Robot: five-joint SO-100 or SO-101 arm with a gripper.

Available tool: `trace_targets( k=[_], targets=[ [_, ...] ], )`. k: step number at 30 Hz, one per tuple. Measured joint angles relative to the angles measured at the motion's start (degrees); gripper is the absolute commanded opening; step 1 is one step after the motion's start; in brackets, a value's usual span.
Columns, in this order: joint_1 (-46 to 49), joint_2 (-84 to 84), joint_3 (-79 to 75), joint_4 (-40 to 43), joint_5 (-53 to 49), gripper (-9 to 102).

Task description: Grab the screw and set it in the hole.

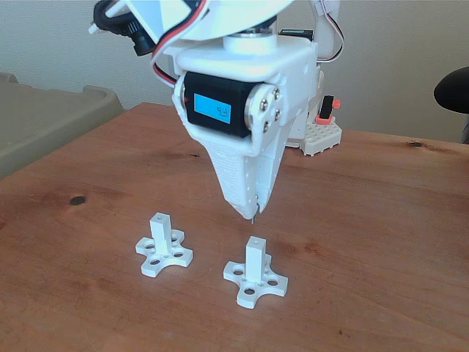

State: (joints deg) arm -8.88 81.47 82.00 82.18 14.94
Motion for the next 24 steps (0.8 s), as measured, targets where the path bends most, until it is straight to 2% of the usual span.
trace_targets(
  k=[24],
  targets=[
    [-0.8, 0.0, 0.0, -0.9, 0.4, -4]
  ],
)
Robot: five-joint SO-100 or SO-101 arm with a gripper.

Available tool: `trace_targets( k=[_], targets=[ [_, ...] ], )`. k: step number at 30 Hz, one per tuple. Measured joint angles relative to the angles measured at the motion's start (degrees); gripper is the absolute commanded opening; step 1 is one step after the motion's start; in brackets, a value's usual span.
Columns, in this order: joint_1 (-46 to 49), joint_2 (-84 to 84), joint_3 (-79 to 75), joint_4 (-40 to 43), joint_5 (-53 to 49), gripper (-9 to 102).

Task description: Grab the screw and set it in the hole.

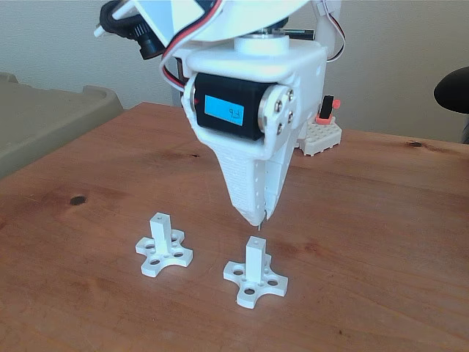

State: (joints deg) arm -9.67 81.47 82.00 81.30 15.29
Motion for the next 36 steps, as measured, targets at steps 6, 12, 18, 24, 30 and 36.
trace_targets(
  k=[6, 12, 18, 24, 30, 36],
  targets=[
    [0.8, 0.0, 0.7, -1.3, 0.0, -4],
    [1.0, 0.0, 0.8, -1.5, 0.0, -4],
    [1.0, 0.0, 1.6, -1.5, 0.0, -4],
    [1.0, 0.0, 1.7, -1.6, 0.0, -4],
    [1.0, 0.0, 1.7, -1.6, 0.0, -4],
    [1.0, 0.0, 2.1, -1.9, 0.0, -4]
  ],
)
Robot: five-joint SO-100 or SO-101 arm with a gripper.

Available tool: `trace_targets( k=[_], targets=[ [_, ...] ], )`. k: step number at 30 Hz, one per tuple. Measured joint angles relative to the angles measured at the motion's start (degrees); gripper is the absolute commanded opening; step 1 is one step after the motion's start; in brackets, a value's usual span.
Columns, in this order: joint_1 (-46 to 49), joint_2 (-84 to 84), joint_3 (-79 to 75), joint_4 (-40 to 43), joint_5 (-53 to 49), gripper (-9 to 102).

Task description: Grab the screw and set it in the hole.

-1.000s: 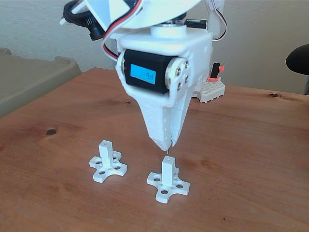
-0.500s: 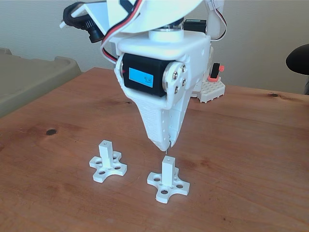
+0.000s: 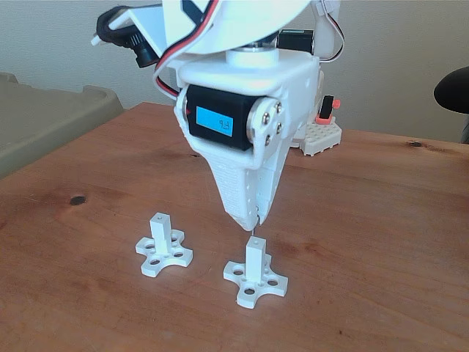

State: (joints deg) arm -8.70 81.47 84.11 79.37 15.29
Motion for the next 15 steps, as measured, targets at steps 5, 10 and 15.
trace_targets(
  k=[5, 10, 15],
  targets=[
    [0.0, 0.0, 0.3, -0.1, 0.0, -4],
    [-0.1, 0.0, 0.4, -0.2, 0.0, -4],
    [-0.6, 0.0, 0.4, -0.2, 0.0, -4]
  ],
)
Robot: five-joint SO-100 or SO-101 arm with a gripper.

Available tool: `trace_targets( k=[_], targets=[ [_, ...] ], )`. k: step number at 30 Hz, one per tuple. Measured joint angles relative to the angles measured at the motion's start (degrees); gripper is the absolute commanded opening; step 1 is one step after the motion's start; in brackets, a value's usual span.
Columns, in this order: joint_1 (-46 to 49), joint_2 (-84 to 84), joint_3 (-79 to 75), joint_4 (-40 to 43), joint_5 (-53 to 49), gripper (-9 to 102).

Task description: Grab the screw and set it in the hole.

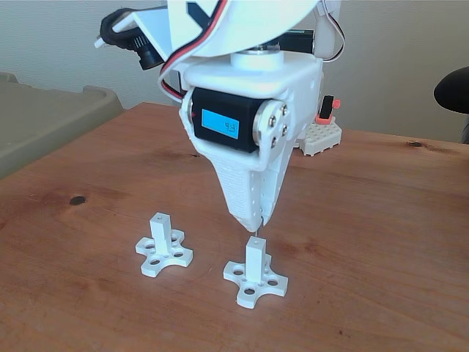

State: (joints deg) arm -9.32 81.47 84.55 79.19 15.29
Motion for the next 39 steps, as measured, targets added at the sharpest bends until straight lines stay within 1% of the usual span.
trace_targets(
  k=[39],
  targets=[
    [0.0, 0.0, 0.9, -1.2, 0.0, -4]
  ],
)
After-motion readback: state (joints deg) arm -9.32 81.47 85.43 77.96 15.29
